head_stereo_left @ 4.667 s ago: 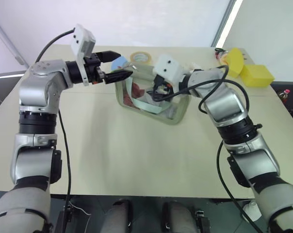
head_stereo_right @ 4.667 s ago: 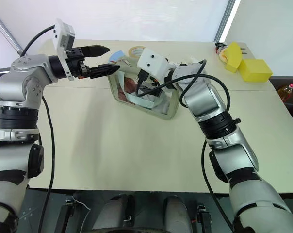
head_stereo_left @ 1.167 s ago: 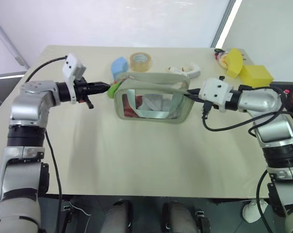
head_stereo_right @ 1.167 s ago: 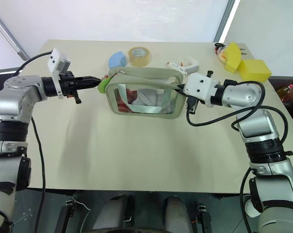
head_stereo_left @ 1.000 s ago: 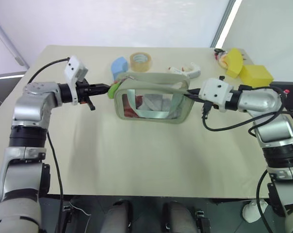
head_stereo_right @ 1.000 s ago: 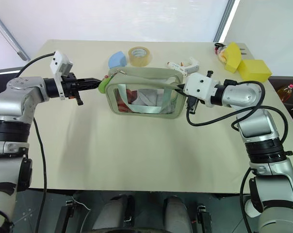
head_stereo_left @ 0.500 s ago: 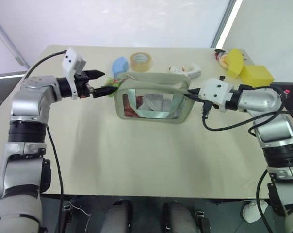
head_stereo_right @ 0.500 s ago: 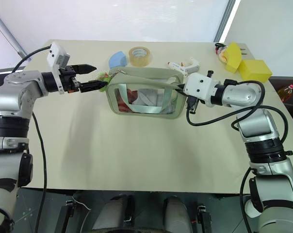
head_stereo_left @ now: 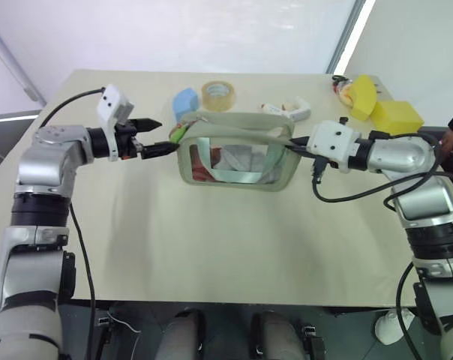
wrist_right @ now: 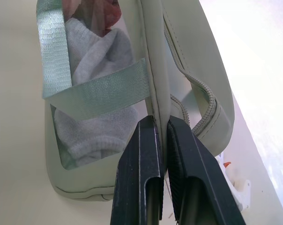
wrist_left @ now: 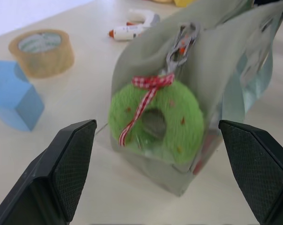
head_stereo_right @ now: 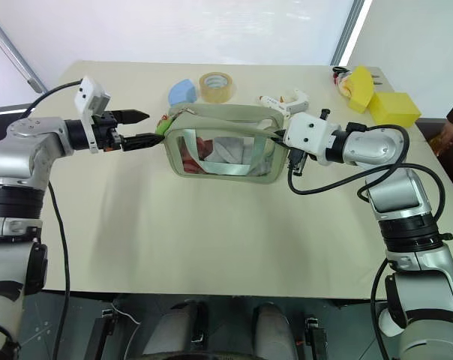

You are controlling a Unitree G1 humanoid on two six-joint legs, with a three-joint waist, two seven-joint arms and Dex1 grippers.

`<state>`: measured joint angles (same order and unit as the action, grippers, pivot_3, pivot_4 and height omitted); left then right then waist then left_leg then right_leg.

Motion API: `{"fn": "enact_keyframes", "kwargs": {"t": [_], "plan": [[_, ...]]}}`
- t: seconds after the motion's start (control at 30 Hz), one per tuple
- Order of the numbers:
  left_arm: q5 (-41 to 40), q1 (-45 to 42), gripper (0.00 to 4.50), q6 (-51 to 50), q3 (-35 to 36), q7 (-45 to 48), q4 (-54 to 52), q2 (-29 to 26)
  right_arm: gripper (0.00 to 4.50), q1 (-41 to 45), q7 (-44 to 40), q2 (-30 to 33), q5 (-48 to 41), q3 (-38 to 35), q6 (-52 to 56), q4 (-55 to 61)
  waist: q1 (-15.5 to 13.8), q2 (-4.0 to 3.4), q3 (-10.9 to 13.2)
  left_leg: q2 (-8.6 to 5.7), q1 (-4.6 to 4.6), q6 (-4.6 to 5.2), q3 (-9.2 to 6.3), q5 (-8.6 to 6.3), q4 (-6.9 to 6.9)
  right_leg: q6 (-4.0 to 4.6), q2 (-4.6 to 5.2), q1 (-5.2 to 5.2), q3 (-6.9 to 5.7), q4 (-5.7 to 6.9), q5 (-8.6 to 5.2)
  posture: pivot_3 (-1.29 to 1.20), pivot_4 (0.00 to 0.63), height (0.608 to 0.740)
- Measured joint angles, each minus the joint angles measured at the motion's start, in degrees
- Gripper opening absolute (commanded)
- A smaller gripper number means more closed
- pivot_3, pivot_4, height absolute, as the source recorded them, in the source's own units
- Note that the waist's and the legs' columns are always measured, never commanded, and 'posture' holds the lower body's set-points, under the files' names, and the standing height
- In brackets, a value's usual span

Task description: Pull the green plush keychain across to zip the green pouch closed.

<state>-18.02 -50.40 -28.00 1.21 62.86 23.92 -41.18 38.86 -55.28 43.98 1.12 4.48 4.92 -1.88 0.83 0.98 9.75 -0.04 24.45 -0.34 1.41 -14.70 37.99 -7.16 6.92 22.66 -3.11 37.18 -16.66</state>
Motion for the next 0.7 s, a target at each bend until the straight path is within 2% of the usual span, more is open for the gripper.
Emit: {"fn": "enact_keyframes", "kwargs": {"t": [0.37, 0.6, 0.7], "plan": [[1.9, -1.9, 4.46, 3.64, -0.12, -1.16, 2.98, 0.56, 0.0, -0.54, 0.26, 0.0, 0.0, 0.0, 0.96, 1.34, 0.03, 0.0, 0.0, 0.0, 0.0, 0.0, 0.0, 0.0, 0.0, 0.0, 0.0, 0.01, 0.0, 0.0, 0.0, 0.0, 0.15, 0.74], [3.48, -1.03, 4.46, 5.07, -0.47, -2.15, 2.78, 2.89, 0.0, -0.57, 0.35, 0.02, 0.11, 0.0, 1.02, 1.34, 0.0, 0.0, 0.0, 0.0, 0.0, 0.0, 0.01, 0.0, 0.0, 0.0, 0.0, 0.0, -0.01, 0.0, 0.0, 0.0, 0.15, 0.74], [3.89, -1.05, 3.63, 6.38, -0.47, -2.15, 2.85, 3.25, 0.0, -0.62, 0.43, 0.04, 0.26, 0.0, 1.01, 1.35, -0.01, 0.0, 0.0, 0.0, 0.0, 0.0, 0.02, 0.0, 0.01, 0.0, 0.0, -0.01, -0.01, 0.0, 0.0, 0.0, 0.15, 0.74]]}}
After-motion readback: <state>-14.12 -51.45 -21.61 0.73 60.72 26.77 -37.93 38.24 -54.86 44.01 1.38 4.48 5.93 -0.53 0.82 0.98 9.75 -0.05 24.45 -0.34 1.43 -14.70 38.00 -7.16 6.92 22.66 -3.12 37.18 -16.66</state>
